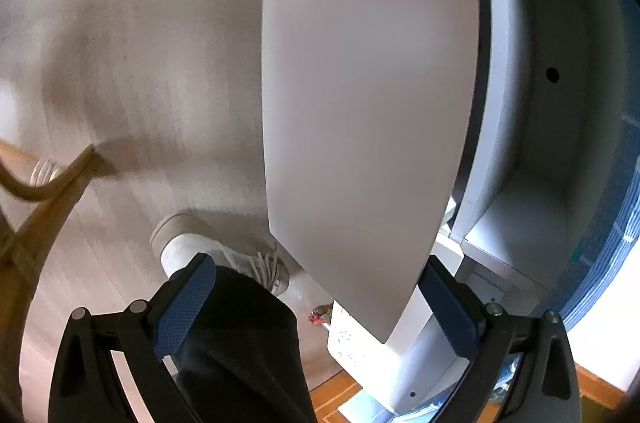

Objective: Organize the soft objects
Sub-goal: 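Lower both tools down to the open shelf under the cabinet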

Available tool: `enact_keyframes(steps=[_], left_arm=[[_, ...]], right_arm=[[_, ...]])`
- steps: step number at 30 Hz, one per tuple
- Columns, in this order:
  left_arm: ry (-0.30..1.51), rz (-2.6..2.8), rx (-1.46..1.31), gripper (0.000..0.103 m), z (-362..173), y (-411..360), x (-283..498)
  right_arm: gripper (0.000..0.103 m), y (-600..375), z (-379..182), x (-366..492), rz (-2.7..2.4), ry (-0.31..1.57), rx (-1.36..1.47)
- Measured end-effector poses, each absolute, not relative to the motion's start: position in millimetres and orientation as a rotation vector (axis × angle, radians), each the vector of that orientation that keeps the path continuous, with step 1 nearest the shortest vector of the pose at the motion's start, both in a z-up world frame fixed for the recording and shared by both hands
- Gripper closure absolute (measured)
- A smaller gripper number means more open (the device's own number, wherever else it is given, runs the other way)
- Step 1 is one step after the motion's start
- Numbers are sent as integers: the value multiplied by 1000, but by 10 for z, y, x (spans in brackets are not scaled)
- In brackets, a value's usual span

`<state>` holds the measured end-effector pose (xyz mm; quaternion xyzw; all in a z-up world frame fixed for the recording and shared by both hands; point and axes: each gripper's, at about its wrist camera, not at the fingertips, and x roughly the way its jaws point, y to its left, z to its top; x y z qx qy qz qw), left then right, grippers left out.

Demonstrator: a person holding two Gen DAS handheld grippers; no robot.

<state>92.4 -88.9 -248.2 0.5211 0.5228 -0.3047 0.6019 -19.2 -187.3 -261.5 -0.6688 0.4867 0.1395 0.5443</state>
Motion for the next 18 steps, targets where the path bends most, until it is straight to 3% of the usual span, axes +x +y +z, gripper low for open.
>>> enact_keyframes(steps=[18], left_arm=[[1239,-842,1280,0,-2372,-849,549]], right_arm=[[4,-1901,-2448,-349,495,1254,-1428]])
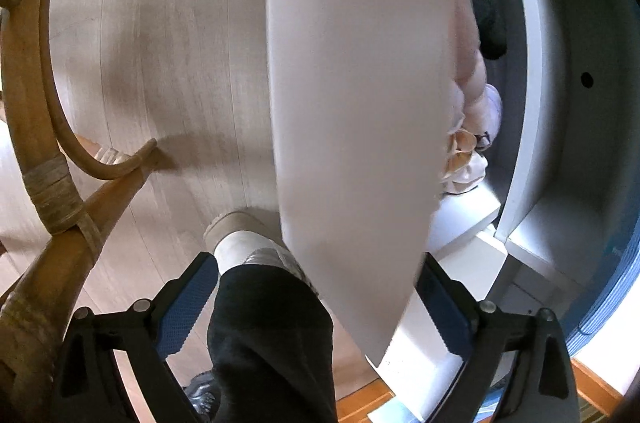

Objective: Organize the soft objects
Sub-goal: 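Lower both tools down to the open shelf under the cabinet, then reach the left tool over the rolled clothes toward the beige roll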

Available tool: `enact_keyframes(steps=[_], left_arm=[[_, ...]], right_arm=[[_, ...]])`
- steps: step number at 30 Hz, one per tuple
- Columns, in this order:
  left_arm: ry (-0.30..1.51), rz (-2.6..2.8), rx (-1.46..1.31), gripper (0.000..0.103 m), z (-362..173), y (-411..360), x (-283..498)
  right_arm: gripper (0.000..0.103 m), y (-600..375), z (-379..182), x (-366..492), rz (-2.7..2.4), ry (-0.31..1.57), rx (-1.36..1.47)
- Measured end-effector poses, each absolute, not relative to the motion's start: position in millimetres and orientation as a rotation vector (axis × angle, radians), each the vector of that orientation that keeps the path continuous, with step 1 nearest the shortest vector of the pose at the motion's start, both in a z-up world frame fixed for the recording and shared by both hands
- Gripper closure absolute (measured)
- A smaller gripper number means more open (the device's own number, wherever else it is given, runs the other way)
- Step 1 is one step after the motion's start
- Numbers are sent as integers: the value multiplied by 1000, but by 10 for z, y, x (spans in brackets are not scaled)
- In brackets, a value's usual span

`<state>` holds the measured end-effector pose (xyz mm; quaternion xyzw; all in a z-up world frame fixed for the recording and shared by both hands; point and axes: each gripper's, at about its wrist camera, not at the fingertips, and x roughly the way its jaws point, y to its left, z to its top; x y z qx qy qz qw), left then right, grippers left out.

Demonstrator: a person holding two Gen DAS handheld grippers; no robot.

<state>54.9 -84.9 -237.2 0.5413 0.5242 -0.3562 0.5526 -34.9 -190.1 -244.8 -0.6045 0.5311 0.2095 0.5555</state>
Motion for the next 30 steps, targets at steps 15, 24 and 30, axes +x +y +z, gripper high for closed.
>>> enact_keyframes(steps=[15,24,30], left_arm=[[1328,-983,1173,0,-2096,-845,479],[1373,-1055,955,1,-1888,-794,688],[1276,-948,578,0,-1343,-729,1252]], right_arm=[[2,-1971,-1621,140,513,1187,-849],[3,-2138,-1228,536,499,1173,-460],[3,-2232,-1720,797,236,1297,-579]])
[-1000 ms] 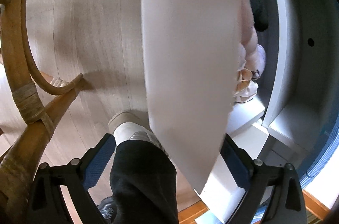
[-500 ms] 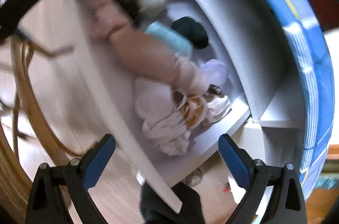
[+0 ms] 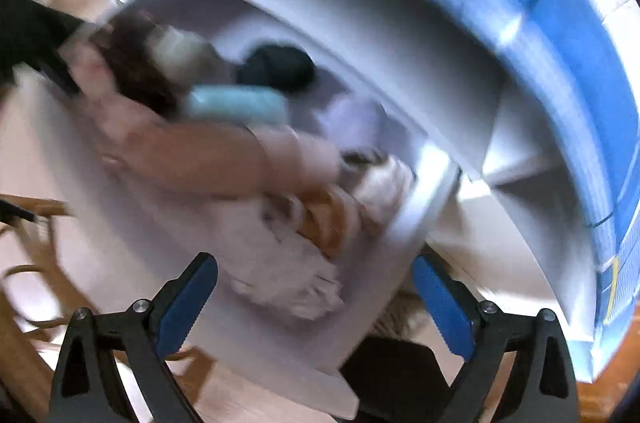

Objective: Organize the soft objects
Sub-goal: 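Reach the left tool over the rolled clothes toward the beige roll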

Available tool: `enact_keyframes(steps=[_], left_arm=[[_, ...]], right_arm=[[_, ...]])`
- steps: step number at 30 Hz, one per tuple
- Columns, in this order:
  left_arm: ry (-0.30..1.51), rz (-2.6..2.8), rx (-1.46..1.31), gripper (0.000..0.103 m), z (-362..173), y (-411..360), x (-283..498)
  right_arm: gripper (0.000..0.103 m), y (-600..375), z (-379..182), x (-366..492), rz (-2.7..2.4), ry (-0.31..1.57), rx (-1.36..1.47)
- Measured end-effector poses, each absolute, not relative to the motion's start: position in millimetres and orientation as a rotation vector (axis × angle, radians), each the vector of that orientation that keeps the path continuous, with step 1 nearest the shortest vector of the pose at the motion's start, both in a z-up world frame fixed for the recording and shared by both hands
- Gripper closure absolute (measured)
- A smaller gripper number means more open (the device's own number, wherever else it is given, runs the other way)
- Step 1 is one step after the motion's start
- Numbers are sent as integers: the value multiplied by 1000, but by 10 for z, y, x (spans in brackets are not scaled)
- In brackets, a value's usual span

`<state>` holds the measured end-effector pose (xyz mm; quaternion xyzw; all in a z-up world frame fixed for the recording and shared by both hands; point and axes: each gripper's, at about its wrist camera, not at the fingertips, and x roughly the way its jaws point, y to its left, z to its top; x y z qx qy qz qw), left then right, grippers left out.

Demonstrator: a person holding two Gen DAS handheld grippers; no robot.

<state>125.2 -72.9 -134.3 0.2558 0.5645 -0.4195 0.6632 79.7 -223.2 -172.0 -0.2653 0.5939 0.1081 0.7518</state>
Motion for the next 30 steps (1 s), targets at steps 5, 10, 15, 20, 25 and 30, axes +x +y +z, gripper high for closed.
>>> enact_keyframes(steps=[5,10,15,20,25,30], left_arm=[[1323,-718,396,0,-1374,-559,1582],[1425,-564,469,0,-1739,-510,1552],[1525,-498,495,0,-1916,-418,1506],[1585,-495,466,0,-1924,-333,1443],[1620,-525,504,0,-1942,-391,1354],[1675,-522,517,0,-1980,-394,1277]], right_arm=[[3,-2229,-2081,919,126,1374,-650],[3,-2254,-2167,1014,94,1418,-571],[4,-2397,-2238,1070,85,1500,-441],[4,-2463,-2314,1068,110,1563,-389],[3,-2430,-2330,996,174,1610,-413],[3,-2184,-2329,907,305,1637,-454]])
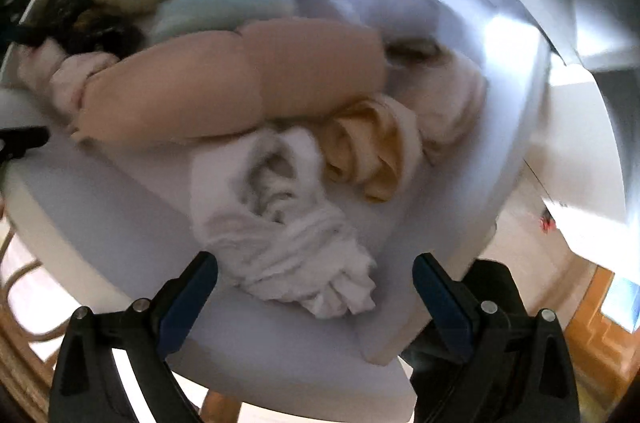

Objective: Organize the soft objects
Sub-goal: 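Reach the left tool over the rolled clothes toward the beige roll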

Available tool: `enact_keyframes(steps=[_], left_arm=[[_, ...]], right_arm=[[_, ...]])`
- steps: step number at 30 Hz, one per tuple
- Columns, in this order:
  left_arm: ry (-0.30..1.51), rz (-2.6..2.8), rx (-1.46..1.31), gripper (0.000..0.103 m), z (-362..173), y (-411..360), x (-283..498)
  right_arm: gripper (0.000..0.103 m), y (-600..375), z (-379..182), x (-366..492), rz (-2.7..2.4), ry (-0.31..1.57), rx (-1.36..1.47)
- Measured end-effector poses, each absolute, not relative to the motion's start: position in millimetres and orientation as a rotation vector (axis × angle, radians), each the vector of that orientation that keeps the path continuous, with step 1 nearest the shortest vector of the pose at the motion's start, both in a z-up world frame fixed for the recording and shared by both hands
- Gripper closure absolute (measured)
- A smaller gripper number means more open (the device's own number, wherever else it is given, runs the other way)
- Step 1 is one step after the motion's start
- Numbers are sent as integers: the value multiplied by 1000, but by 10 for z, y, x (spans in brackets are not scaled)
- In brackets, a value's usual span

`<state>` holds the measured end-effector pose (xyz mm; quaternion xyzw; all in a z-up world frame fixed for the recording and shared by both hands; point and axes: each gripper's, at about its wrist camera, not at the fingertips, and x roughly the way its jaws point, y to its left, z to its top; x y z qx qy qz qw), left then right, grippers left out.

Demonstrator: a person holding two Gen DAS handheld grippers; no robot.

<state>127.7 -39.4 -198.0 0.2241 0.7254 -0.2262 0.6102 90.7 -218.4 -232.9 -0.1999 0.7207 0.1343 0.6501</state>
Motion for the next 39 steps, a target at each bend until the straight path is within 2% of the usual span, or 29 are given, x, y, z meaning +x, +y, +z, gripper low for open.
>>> enact_keyframes(steps=[3,7,13,17,25,28,31,35,37,39], left_arm=[[1687,-523,518,0,-2004,-400,1325],[1675,-541,534,0,-1964,-435,1355],[1561,-542,447,0,-1711,-650,1546],[1511,-523,352,0,-1571,-732,1707],[1535,-543,337,0,-1693,-1104,1652],[1533,-558,320,1,-1731,-1309,1716],[1542,-567,310,9,-1791,-1467,1793],[1572,-618,318,12,-1910,-1706,1817],[1577,-627,341,12,-1969,-1798,1822],[1573,-628,361,7,-2004,-1885,1824]], right_arm=[[3,-2107,-2313,944,321,1631,-501],[3,-2175,-2158,1081,316,1605,-402],[4,-2769,-1911,1519,171,1533,6],[11,-3072,-1945,1637,114,1540,244],[25,-2815,-1815,1393,85,1554,142],[25,-2858,-1798,1349,60,1540,164],[26,-2960,-1775,1359,37,1524,212],[28,-3019,-1775,1348,39,1528,252],[28,-3015,-1774,1341,45,1529,250],[28,-3016,-1761,1333,49,1529,249]])
